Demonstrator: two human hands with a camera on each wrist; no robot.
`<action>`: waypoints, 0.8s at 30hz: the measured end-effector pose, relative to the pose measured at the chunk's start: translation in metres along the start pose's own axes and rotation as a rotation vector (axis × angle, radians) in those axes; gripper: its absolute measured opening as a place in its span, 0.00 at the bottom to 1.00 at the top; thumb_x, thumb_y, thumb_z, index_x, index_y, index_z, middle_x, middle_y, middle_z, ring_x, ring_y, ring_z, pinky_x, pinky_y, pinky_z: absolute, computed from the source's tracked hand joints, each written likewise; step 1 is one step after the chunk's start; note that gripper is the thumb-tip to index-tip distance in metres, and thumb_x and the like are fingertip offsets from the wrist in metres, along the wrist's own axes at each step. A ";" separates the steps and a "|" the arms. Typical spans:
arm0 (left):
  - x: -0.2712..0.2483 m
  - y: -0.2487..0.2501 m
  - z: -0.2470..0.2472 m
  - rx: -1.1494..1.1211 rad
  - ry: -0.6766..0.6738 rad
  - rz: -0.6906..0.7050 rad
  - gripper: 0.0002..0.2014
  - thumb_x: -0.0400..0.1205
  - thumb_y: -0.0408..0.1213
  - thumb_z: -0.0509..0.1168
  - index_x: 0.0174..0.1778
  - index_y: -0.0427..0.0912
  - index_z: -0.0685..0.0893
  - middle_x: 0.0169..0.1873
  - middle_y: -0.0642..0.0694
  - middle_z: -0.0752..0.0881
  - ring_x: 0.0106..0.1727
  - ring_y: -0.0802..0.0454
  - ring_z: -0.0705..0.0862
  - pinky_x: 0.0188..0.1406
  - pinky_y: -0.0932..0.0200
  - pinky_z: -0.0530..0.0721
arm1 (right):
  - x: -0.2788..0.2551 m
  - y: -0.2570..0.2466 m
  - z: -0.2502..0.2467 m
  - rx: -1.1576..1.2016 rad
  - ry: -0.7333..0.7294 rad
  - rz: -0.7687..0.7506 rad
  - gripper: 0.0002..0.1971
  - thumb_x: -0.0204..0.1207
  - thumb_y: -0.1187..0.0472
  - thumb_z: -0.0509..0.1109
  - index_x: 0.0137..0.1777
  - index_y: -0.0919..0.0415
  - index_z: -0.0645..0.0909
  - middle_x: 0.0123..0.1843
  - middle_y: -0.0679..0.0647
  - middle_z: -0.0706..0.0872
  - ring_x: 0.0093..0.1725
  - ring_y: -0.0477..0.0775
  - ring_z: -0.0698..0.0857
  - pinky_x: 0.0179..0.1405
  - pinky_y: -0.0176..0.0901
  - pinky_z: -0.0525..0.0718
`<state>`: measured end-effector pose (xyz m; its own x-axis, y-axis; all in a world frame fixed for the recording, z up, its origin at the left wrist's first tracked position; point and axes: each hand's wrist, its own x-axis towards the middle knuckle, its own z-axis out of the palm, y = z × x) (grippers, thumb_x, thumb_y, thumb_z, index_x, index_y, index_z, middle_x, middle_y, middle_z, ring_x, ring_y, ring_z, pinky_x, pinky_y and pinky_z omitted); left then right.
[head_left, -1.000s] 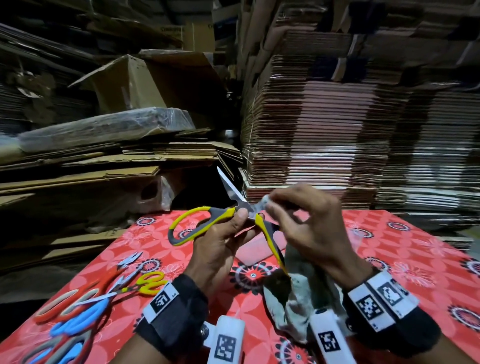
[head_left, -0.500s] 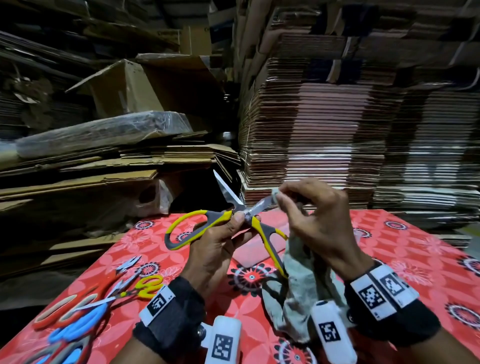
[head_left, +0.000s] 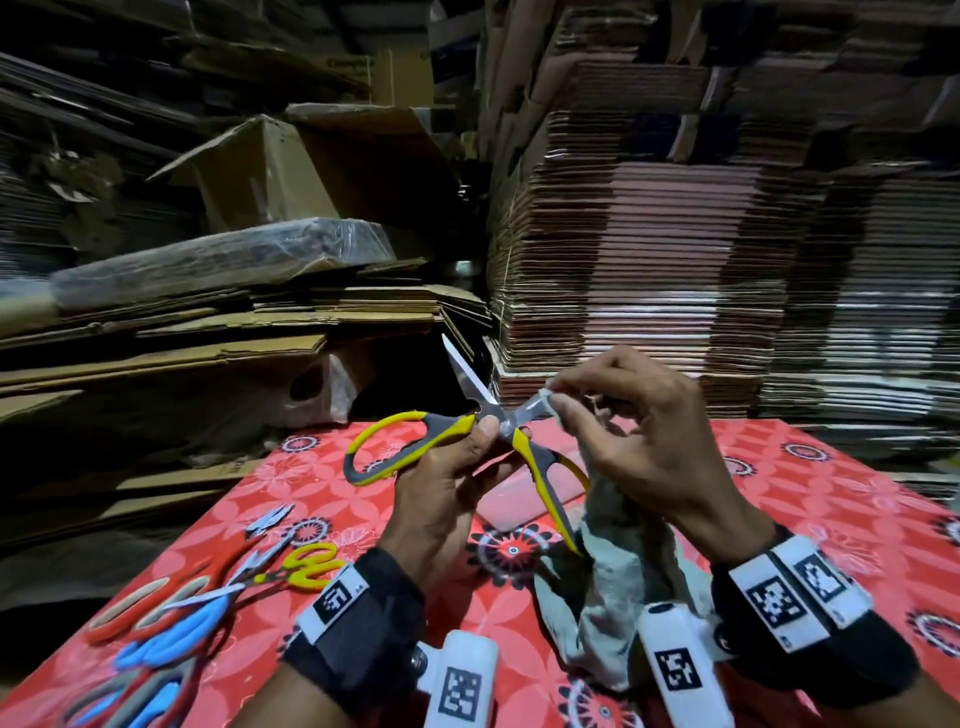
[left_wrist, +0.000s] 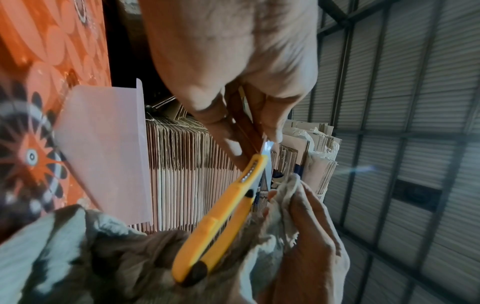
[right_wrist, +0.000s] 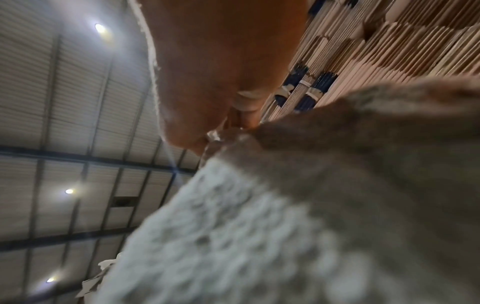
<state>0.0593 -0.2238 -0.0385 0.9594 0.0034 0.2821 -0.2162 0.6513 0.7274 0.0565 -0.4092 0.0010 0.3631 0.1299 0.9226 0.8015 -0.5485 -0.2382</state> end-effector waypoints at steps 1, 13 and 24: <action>-0.001 0.000 0.000 -0.003 0.003 -0.001 0.08 0.72 0.32 0.73 0.44 0.33 0.90 0.37 0.42 0.92 0.41 0.50 0.94 0.42 0.57 0.93 | -0.002 0.002 0.004 -0.006 -0.016 -0.008 0.06 0.75 0.64 0.82 0.50 0.53 0.95 0.44 0.47 0.89 0.41 0.46 0.88 0.36 0.44 0.86; -0.004 -0.004 0.005 0.022 0.046 -0.018 0.10 0.75 0.30 0.75 0.50 0.29 0.89 0.40 0.41 0.93 0.43 0.48 0.94 0.55 0.50 0.94 | -0.009 -0.002 0.018 -0.200 0.024 -0.056 0.03 0.75 0.64 0.81 0.47 0.59 0.94 0.37 0.51 0.85 0.35 0.45 0.81 0.39 0.25 0.73; -0.004 -0.004 0.005 0.079 0.067 -0.030 0.03 0.81 0.24 0.73 0.43 0.33 0.90 0.39 0.41 0.92 0.43 0.48 0.94 0.53 0.52 0.94 | -0.008 0.000 0.018 -0.171 -0.033 -0.070 0.02 0.74 0.62 0.78 0.44 0.58 0.93 0.37 0.50 0.86 0.34 0.47 0.83 0.37 0.31 0.78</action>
<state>0.0552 -0.2304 -0.0400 0.9750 0.0370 0.2193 -0.1985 0.5896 0.7829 0.0621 -0.3948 -0.0121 0.3270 0.1987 0.9239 0.7338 -0.6695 -0.1157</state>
